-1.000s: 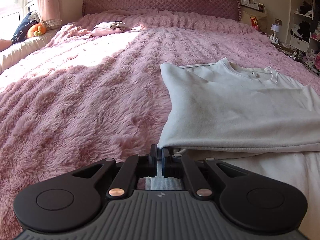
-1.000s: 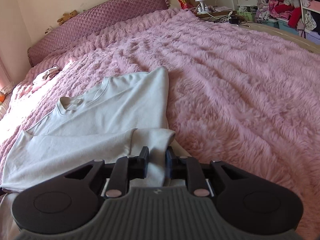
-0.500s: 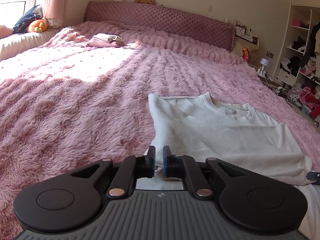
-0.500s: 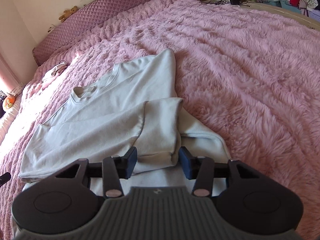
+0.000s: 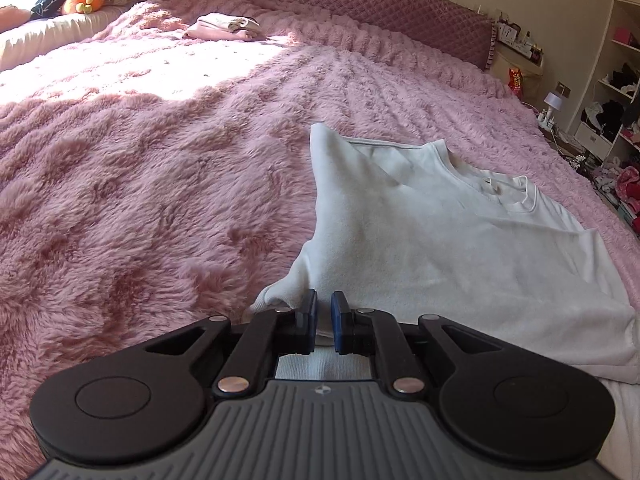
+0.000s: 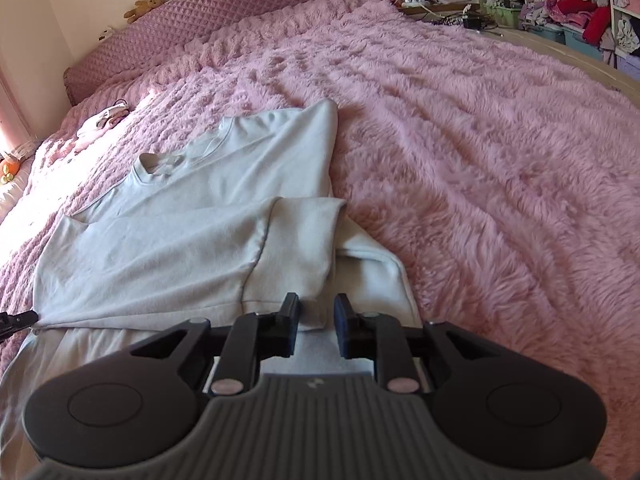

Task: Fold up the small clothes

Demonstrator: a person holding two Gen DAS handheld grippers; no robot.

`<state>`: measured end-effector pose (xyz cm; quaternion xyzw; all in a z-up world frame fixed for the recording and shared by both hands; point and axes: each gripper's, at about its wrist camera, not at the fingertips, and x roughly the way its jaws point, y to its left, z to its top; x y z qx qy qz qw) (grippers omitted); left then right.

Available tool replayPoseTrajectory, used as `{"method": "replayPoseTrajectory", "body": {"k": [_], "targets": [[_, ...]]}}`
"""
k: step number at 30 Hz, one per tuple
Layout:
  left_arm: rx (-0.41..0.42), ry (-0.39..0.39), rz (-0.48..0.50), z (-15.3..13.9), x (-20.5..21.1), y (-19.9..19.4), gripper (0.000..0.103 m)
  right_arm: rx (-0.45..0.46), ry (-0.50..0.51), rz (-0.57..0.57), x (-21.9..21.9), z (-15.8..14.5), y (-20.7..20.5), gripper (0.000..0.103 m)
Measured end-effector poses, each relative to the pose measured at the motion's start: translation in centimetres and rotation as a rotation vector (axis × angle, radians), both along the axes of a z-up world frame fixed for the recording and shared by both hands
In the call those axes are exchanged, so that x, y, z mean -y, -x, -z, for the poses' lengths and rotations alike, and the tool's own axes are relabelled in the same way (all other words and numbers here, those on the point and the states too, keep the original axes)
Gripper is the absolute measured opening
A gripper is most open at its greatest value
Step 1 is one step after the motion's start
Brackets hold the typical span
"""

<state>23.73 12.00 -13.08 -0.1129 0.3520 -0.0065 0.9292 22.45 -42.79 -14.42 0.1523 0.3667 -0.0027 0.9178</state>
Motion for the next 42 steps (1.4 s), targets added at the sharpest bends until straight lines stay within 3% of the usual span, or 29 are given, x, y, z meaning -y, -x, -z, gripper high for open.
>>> {"method": "replayPoseTrajectory", "body": {"k": [3, 5, 11, 17, 19, 25, 28, 36, 42], "targets": [[0.062, 0.012, 0.027, -1.7, 0.7, 0.5, 0.015, 0.120, 0.035, -0.048, -0.8, -1.9, -0.1, 0.019], [0.094, 0.019, 0.048, -2.8, 1.4, 0.1, 0.015, 0.139, 0.034, -0.090, -1.5, -2.5, -1.2, 0.023], [0.103, 0.029, 0.081, -3.0, 3.1, -3.5, 0.017, 0.110, 0.050, -0.170, -4.4, -1.7, -5.0, 0.022], [0.033, 0.014, 0.000, -0.2, 2.0, -6.9, 0.018, 0.049, 0.067, -0.161, -5.2, 0.6, -6.8, 0.022], [-0.003, 0.020, 0.005, 1.0, 1.6, -7.3, 0.013, 0.029, 0.058, -0.157, -4.8, 1.5, -7.1, 0.020], [0.001, -0.024, 0.021, 1.7, 1.9, -7.0, 0.010, 0.040, 0.028, -0.137, -4.2, 1.9, -6.7, 0.019], [0.033, 0.000, 0.021, 0.2, 2.0, -6.1, 0.015, 0.080, 0.028, -0.084, -3.8, 0.8, -5.4, 0.033], [0.110, 0.042, 0.050, -2.1, 2.2, -0.4, 0.020, 0.052, -0.014, -0.047, -1.9, 0.6, -2.5, 0.034], [0.030, 0.039, 0.024, -0.4, 1.8, -0.8, 0.021, 0.012, 0.021, -0.055, -1.7, 1.6, -1.8, 0.034]]}}
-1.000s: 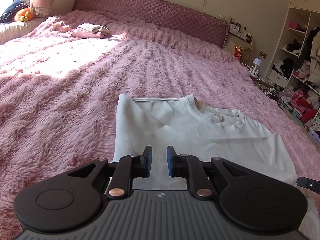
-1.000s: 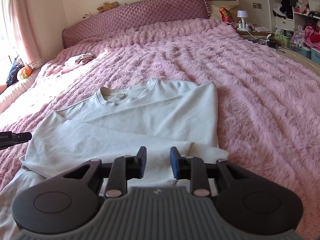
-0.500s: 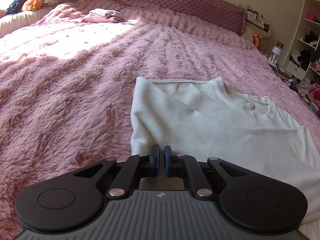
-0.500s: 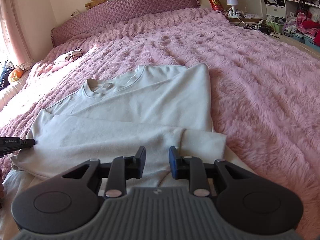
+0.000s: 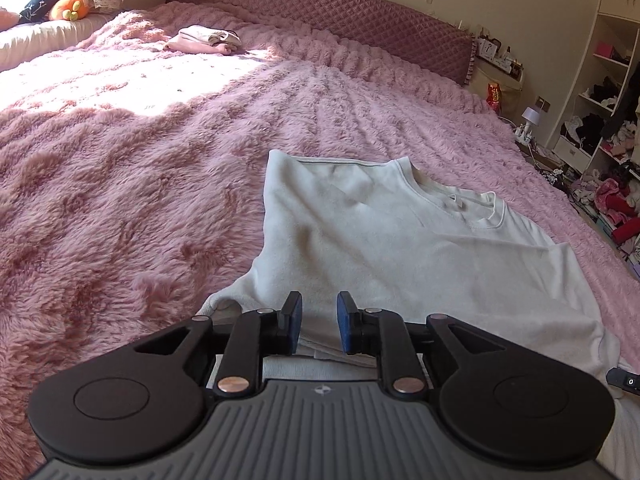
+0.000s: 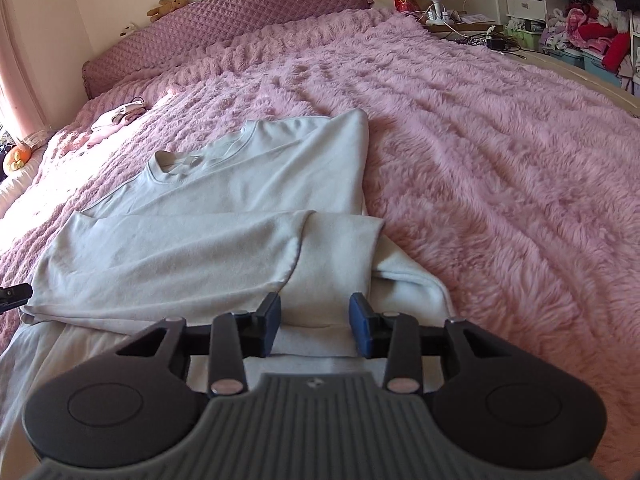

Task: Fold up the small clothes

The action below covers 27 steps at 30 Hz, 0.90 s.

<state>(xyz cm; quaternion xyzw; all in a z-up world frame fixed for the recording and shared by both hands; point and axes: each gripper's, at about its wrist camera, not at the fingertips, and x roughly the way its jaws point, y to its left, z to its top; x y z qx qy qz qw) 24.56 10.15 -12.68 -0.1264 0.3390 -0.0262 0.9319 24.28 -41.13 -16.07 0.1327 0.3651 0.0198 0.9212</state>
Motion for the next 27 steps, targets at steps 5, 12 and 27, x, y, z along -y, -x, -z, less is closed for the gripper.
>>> {"method": "replayPoseTrajectory", "body": {"k": [5, 12, 27], "targets": [[-0.048, 0.023, -0.012, 0.7, -0.4, -0.2, 0.023, -0.029, -0.014, 0.026, 0.8, 0.5, 0.3, 0.037], [-0.103, 0.081, 0.040, -3.2, 0.0, 3.7, 0.070, 0.025, -0.027, -0.010, 0.8, -3.7, 4.9, 0.046], [-0.243, 0.023, 0.031, -5.1, -2.1, 20.6, 0.086, -0.001, 0.085, -0.130, -0.3, -8.2, 21.4, 0.072]]}}
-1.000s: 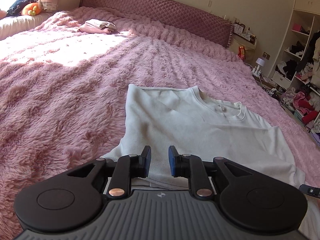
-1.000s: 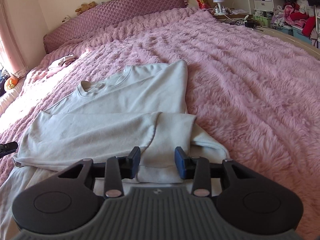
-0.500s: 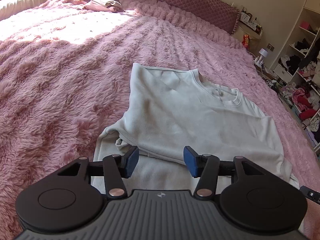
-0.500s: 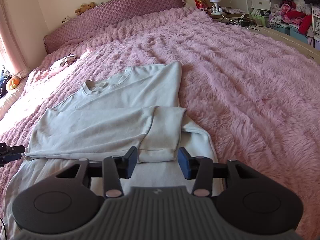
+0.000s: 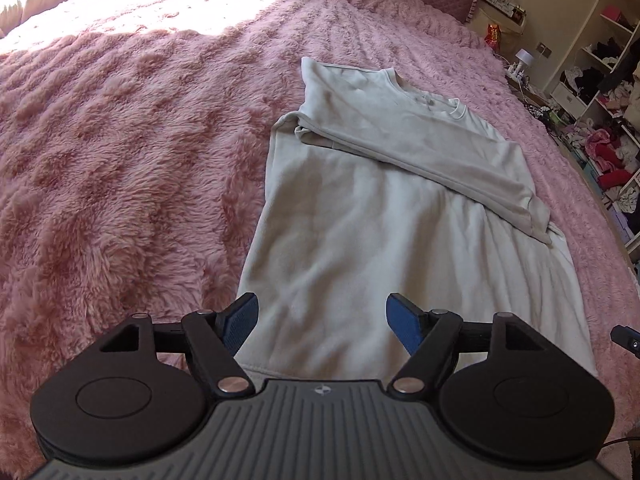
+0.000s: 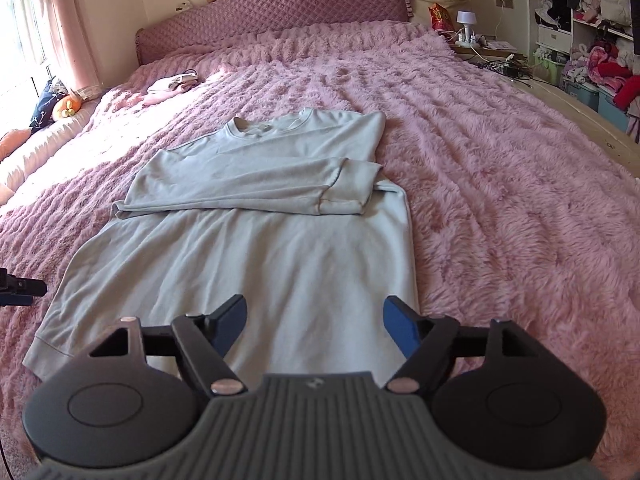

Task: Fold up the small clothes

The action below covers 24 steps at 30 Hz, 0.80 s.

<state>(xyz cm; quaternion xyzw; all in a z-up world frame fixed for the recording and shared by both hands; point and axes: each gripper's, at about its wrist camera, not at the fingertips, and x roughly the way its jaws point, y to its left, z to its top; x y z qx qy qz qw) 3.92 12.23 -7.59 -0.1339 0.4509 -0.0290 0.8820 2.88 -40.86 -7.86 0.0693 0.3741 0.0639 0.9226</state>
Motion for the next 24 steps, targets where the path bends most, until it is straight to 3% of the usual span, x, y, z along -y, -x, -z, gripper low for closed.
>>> {"method": "replayPoseTrajectory", "body": {"k": [5, 9, 14, 20, 24], "targets": [[-0.039, 0.055, -0.055, 1.4, -2.1, 2.7, 0.085, -0.068, 0.033, 0.044, 1.3, 1.3, 2.5, 0.079], [-0.063, 0.028, -0.107, 3.0, -2.9, 3.3, 0.085, -0.108, 0.038, 0.054, 2.1, 2.2, 3.6, 0.080], [-0.083, 0.202, -0.140, 4.8, -4.6, 3.6, 0.080, -0.158, 0.003, 0.049, 3.0, 3.2, 3.9, 0.078], [-0.099, 0.236, -0.161, 5.6, -4.9, 3.6, 0.080, -0.221, -0.051, 0.064, 3.7, 4.9, 3.4, 0.069], [-0.097, 0.270, -0.141, 5.9, -5.1, 3.6, 0.080, -0.250, -0.070, 0.060, 3.7, 5.8, 3.0, 0.068]]}}
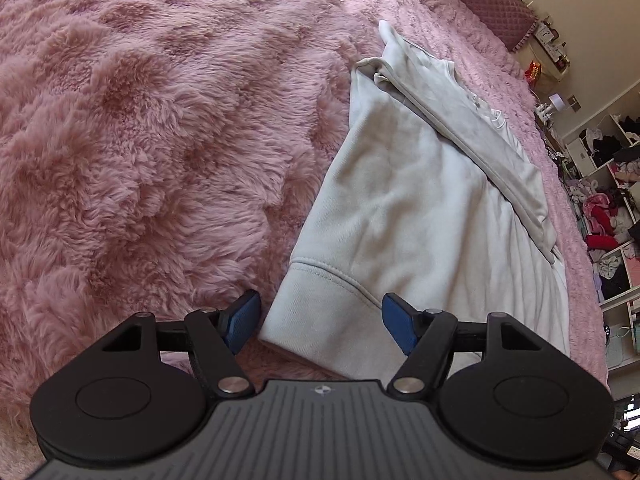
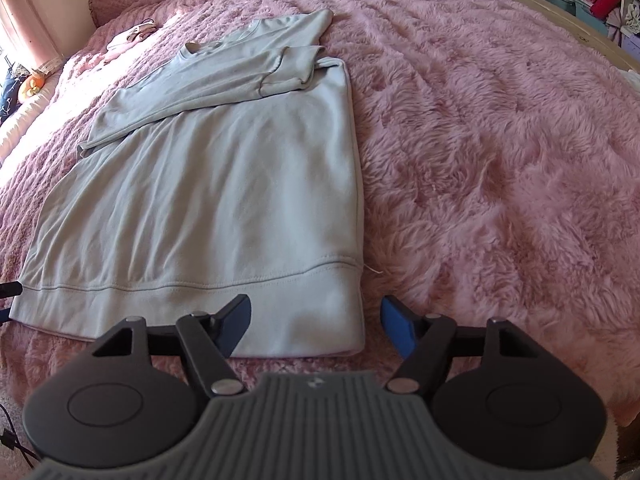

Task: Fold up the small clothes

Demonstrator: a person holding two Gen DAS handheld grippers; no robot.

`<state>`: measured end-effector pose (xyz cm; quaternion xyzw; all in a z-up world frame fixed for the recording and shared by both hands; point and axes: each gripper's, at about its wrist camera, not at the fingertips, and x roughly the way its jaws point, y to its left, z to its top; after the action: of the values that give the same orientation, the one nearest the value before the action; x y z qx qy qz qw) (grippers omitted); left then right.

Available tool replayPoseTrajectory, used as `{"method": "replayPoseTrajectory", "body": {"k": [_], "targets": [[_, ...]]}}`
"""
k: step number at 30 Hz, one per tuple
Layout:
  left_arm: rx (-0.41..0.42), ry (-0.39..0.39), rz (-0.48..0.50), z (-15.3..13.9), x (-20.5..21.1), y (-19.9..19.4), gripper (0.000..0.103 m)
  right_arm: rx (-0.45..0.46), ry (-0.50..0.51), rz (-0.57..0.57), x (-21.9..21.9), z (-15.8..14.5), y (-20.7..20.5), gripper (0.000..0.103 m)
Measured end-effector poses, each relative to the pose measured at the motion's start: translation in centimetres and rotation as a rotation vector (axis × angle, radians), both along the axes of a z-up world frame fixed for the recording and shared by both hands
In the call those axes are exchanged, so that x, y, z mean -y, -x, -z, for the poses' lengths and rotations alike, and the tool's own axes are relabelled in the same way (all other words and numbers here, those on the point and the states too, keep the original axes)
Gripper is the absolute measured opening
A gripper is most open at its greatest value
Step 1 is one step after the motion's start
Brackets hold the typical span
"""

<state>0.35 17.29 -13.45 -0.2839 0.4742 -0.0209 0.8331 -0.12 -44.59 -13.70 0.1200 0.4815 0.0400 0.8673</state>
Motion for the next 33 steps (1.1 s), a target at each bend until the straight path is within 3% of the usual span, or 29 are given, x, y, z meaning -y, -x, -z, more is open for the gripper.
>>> {"method": "replayPoseTrajectory", "body": {"k": [4, 8, 14, 16, 20, 24, 31, 33], "targets": [[-0.010, 0.074, -0.041, 0.5, -0.8, -0.1, 0.080, -0.012, -0.032, -0.004, 0.0, 0.3, -0.2, 0.055], [0.003, 0.178, -0.035, 1.0, -1.5, -0.3, 0.080, 0.002, -0.041, -0.026, -0.2, 0.1, 0.0, 0.050], [-0.016, 0.204, -0.057, 2.1, -2.1, -0.5, 0.078, -0.007, -0.034, -0.013, 0.2, 0.4, 0.0, 0.037], [-0.012, 0.213, -0.055, 2.0, -2.1, -0.4, 0.075, -0.001, -0.038, -0.010, 0.3, 0.3, 0.2, 0.031], [0.025, 0.240, -0.010, 1.4, -1.9, 0.1, 0.052, 0.006, -0.069, 0.002, 0.6, -0.1, 0.5, 0.018], [0.029, 0.220, 0.018, 1.1, -1.4, 0.0, 0.046, 0.012, -0.167, 0.022, 1.4, -0.3, 0.5, 0.024], [-0.018, 0.283, -0.029, 2.7, -2.2, -0.1, 0.046, -0.045, -0.122, 0.040, 1.1, 1.0, -0.2, 0.027], [-0.020, 0.311, -0.040, 2.9, -2.6, 0.1, 0.046, -0.038, -0.123, 0.035, 1.1, 1.0, -0.1, 0.019]]}}
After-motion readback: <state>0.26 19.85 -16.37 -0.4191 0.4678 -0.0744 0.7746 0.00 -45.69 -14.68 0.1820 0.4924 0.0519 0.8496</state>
